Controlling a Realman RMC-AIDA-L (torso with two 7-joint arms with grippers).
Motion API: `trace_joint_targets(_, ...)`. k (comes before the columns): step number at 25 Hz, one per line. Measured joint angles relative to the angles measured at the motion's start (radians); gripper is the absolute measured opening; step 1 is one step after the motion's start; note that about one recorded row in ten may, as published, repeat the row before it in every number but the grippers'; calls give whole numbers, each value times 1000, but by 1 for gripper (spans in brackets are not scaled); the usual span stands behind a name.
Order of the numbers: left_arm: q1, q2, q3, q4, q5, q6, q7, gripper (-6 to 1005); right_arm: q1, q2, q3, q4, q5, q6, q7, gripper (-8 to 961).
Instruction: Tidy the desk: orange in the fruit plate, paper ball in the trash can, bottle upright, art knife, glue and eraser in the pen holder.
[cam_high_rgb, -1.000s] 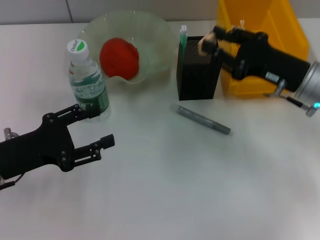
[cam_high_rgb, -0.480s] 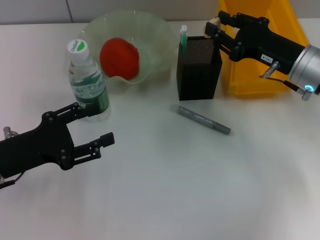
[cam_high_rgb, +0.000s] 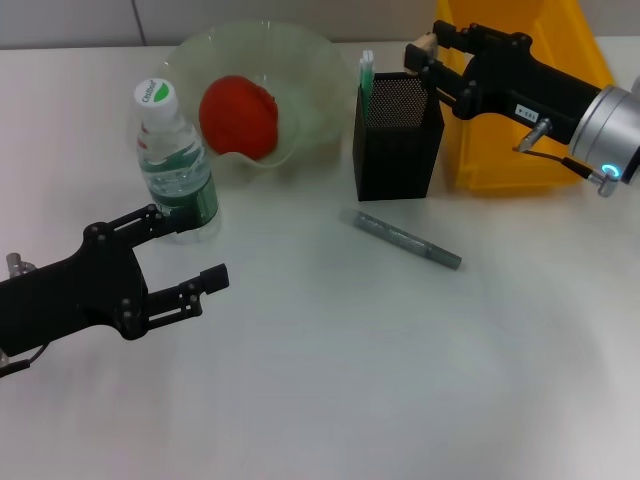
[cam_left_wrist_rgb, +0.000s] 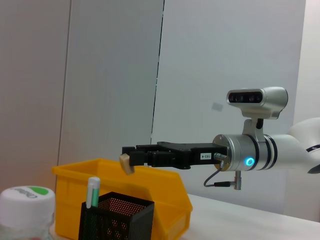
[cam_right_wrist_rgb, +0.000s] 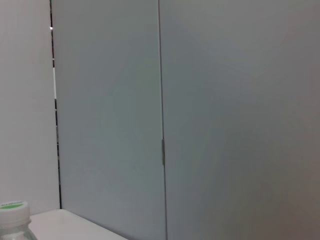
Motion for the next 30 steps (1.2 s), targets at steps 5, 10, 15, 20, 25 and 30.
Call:
trace_joint_targets(5, 0, 1, 0, 0, 0, 1, 2, 768, 1, 0, -1, 2, 0, -1, 2, 529)
trace_joint_targets(10, 2, 3, 0, 0, 0, 7, 3, 768, 1, 0, -2, 4, 0, 0, 5, 642)
trace_joint_targets(15, 2, 3, 0, 0, 0, 10, 3, 769, 1, 0, -2, 5, 0, 0, 15, 723)
trace_joint_targets(20, 2, 5, 0, 1, 0, 13, 3, 769, 0, 0, -2, 4, 0, -2, 18, 759)
trace_joint_targets(25, 3, 5, 0, 0, 0, 14, 2, 769, -1, 0, -2, 3, 0, -4, 25, 758)
trace_joint_targets(30, 3, 5, 0, 0, 0, 14, 3, 768, -2, 0, -2, -1, 0, -6, 27, 758)
